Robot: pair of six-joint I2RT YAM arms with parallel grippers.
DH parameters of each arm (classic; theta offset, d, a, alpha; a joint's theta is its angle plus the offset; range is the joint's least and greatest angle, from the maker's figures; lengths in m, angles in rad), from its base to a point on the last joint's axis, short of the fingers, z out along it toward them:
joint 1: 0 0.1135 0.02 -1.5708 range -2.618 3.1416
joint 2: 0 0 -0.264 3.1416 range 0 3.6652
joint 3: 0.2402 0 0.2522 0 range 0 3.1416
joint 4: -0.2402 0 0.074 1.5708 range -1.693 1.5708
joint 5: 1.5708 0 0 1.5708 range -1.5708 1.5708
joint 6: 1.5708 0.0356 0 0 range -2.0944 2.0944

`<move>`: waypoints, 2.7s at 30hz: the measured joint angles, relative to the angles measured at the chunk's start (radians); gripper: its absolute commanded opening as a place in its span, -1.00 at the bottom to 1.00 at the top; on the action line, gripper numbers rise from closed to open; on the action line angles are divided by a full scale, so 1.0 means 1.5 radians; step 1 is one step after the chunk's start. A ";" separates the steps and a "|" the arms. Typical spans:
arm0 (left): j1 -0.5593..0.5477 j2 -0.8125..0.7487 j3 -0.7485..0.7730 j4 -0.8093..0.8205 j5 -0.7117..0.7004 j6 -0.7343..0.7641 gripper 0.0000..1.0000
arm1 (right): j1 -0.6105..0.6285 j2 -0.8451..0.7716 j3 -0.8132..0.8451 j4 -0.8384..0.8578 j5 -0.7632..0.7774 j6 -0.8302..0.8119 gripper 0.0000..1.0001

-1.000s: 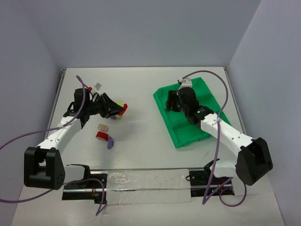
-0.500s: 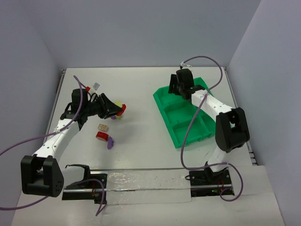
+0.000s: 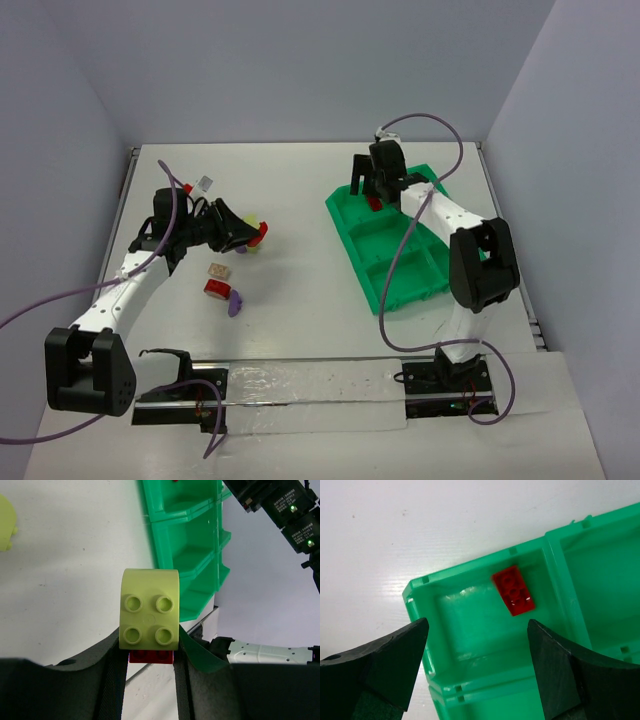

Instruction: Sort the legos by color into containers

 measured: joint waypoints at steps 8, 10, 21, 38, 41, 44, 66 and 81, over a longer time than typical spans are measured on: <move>-0.007 0.037 0.000 0.016 -0.001 -0.001 -0.99 | 0.015 -0.175 -0.126 0.035 -0.080 -0.023 0.67; -0.018 0.054 0.000 0.019 -0.002 -0.002 -1.00 | 0.033 -0.232 -0.160 0.044 -0.122 -0.045 0.68; -0.066 0.069 -0.005 0.104 0.041 -0.032 -0.99 | 0.143 -0.359 -0.257 0.086 -0.299 -0.118 0.55; -0.077 -0.018 -0.060 0.408 0.173 -0.123 -0.99 | 0.084 -0.364 -0.330 0.405 -0.626 0.265 0.68; -0.077 -0.025 -0.067 0.466 0.189 -0.150 -0.99 | 0.085 -0.348 -0.331 0.464 -0.654 0.319 0.68; -0.077 -0.031 -0.073 0.507 0.202 -0.173 -1.00 | 0.085 -0.324 -0.331 0.508 -0.671 0.360 0.64; -0.077 -0.049 -0.089 0.551 0.221 -0.196 -1.00 | 0.150 -0.235 -0.287 0.626 -0.741 0.449 0.28; -0.077 -0.077 -0.110 0.555 0.222 -0.195 -0.99 | 0.154 -0.206 -0.273 0.637 -0.749 0.461 0.21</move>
